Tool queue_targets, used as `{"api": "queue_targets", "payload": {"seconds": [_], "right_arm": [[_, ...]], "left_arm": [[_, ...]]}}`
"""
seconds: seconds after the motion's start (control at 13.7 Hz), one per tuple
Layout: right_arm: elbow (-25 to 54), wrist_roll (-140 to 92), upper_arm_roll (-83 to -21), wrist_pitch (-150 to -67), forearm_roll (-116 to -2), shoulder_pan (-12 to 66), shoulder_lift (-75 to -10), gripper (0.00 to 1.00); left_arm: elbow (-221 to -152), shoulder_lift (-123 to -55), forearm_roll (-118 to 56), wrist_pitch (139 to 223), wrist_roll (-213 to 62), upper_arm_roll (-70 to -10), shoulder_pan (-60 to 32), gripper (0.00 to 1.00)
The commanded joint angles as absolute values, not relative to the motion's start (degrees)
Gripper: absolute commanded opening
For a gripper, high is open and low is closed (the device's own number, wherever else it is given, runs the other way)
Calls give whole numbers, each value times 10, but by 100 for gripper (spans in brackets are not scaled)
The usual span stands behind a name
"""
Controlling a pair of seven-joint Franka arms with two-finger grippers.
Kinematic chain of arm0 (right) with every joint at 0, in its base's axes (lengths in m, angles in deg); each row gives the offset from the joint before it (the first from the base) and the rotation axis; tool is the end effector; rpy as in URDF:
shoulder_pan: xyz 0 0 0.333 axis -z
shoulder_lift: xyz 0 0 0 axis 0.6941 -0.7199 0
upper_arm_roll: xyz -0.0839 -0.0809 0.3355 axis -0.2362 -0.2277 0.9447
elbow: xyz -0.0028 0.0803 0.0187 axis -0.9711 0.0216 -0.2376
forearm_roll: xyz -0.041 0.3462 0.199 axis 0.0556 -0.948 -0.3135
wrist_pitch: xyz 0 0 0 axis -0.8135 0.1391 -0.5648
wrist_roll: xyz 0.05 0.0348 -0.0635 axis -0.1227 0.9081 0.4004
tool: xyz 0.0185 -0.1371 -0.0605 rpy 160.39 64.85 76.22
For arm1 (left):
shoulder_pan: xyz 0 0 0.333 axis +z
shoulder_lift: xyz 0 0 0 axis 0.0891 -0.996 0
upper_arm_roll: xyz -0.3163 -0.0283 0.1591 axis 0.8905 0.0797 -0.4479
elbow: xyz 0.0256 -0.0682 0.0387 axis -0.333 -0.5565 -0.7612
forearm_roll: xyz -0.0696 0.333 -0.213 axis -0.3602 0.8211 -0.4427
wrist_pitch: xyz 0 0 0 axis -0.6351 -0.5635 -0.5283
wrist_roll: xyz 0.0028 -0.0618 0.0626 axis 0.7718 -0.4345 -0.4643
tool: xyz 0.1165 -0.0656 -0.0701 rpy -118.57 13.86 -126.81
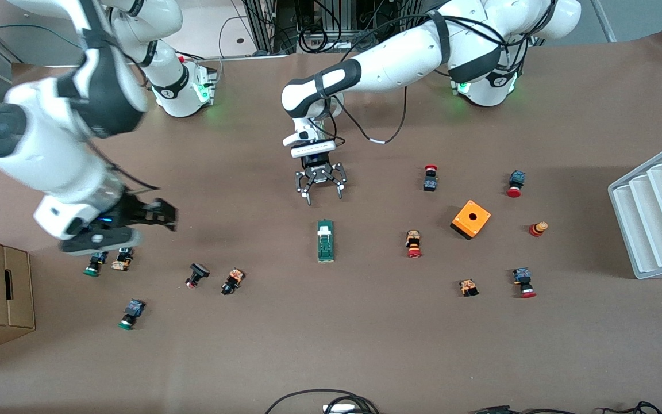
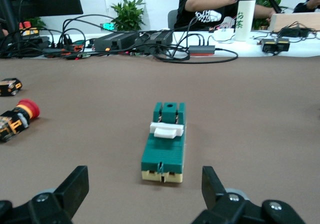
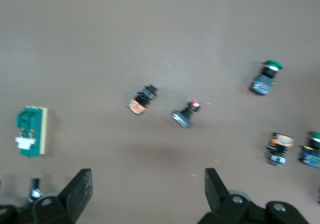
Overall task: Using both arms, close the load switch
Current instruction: 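Grip the switch base with the left gripper while the right gripper approaches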
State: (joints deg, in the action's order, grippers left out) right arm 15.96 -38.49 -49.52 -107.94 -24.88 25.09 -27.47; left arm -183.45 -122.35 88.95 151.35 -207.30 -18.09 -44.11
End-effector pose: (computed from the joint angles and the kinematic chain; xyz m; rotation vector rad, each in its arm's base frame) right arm 0.6084 0.1784 0.4820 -3.0758 -0.1434 -0.1375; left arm 0.3412 -0.6056 0.1068 -2.4472 -0.1808 -1.7489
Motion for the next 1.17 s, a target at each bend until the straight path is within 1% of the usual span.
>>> {"api": "queue_targets", "payload": {"seconds": [0.0, 0.22, 0.44, 0.59, 0.73, 0.88, 1.1], "right_arm": [[149, -458, -502, -1117, -256, 207, -307, 100], [149, -543, -502, -1123, -256, 180, -326, 100], [145, -683, -503, -1125, -254, 148, -346, 100], [123, -792, -507, -1131, -256, 120, -372, 100], [104, -911, -525, -1142, -270, 79, -403, 100], [93, -1009, -530, -1162, -283, 56, -425, 100], [93, -1126, -531, -1210, -322, 25, -451, 100]], "left_arm": [[-1836, -1239, 925, 1493, -2068, -189, -446, 100], [-1835, -1250, 937, 1489, -2072, -189, -453, 100], [-1831, -1250, 938, 1489, -2092, -200, -460, 100], [-1831, -1250, 938, 1489, -2093, -200, -460, 100], [-1831, -1250, 957, 1488, -2109, -201, -460, 100], [-1831, -1259, 987, 1488, -2161, -214, -460, 100], [-1831, -1273, 993, 1484, -2174, -215, -459, 100]]}}
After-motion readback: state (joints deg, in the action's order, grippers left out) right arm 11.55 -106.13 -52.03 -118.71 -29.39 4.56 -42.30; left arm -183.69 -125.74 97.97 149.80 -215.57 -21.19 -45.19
